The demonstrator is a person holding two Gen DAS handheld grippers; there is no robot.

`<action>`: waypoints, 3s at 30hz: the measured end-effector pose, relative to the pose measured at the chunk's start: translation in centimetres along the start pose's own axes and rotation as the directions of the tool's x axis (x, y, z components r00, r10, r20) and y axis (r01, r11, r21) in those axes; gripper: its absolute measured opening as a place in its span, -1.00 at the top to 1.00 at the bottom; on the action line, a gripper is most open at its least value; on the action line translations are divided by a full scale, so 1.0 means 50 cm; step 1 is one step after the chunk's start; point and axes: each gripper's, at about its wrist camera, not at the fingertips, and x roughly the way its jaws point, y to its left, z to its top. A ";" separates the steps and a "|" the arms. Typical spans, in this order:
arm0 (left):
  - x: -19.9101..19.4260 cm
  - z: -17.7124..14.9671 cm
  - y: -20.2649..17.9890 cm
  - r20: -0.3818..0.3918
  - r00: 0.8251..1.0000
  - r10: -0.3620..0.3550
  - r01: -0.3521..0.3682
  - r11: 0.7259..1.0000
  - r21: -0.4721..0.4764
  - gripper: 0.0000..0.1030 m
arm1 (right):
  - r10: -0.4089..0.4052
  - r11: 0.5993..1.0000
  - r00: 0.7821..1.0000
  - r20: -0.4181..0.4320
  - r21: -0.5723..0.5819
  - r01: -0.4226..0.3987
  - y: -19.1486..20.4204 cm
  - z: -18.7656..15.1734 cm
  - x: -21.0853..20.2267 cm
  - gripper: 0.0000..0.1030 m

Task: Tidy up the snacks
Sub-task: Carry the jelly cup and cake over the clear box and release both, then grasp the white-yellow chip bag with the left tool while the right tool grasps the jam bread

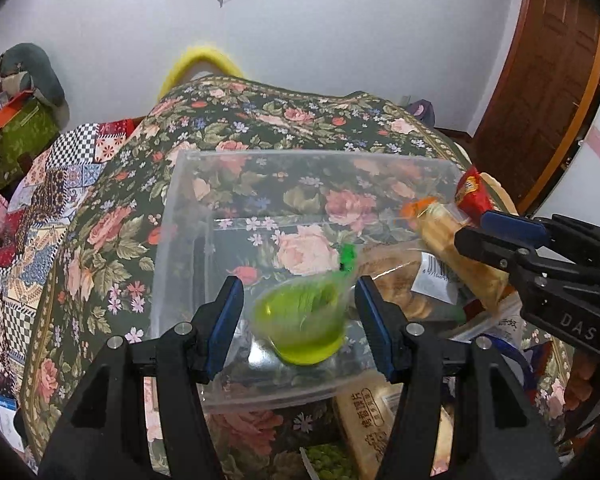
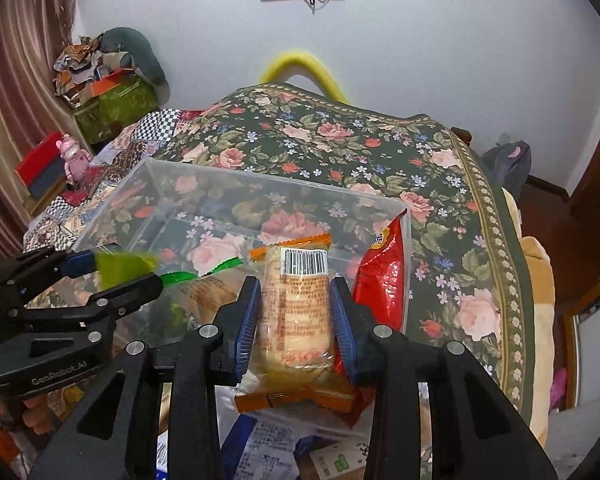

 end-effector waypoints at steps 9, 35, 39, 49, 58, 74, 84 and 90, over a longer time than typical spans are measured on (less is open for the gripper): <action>-0.101 -0.003 -0.002 0.067 0.998 0.003 -0.005 1.000 0.024 -0.16 | 0.029 0.999 0.998 0.057 0.017 -0.030 -0.003 -0.006 -0.081 0.10; -0.165 -0.267 0.098 -0.091 0.995 0.046 -0.049 0.998 -0.037 -0.61 | 0.072 0.992 0.997 -0.021 0.107 -0.070 -0.013 -0.207 -0.148 -0.14; -0.141 -0.290 0.108 -0.121 0.992 0.030 -0.037 0.998 -0.055 -0.61 | 0.099 0.991 0.994 -0.055 0.098 -0.093 0.012 -0.226 -0.122 -0.17; -0.098 -0.295 0.081 -0.138 0.990 -0.024 0.022 1.000 -0.018 -0.61 | 0.125 0.991 0.985 -0.120 0.064 -0.118 0.067 -0.233 -0.045 -0.22; -0.099 -0.300 0.074 -0.096 0.995 -0.040 0.040 0.999 -0.006 -0.31 | 0.109 0.994 0.981 -0.161 0.016 -0.107 0.088 -0.240 -0.010 -0.03; -0.179 -0.280 0.066 -0.012 0.999 -0.045 0.045 0.999 -0.020 0.00 | 0.137 0.990 0.987 -0.078 0.029 -0.135 0.081 -0.234 -0.100 0.19; -0.253 -0.221 0.034 0.090 0.994 -0.064 0.065 0.998 -0.009 0.00 | 0.136 0.991 0.991 0.022 -0.009 -0.136 0.091 -0.204 -0.177 0.19; -0.265 -0.170 0.022 0.141 0.988 -0.063 0.063 0.998 0.003 0.00 | 0.122 0.992 0.989 0.089 -0.016 -0.121 0.080 -0.162 -0.201 0.19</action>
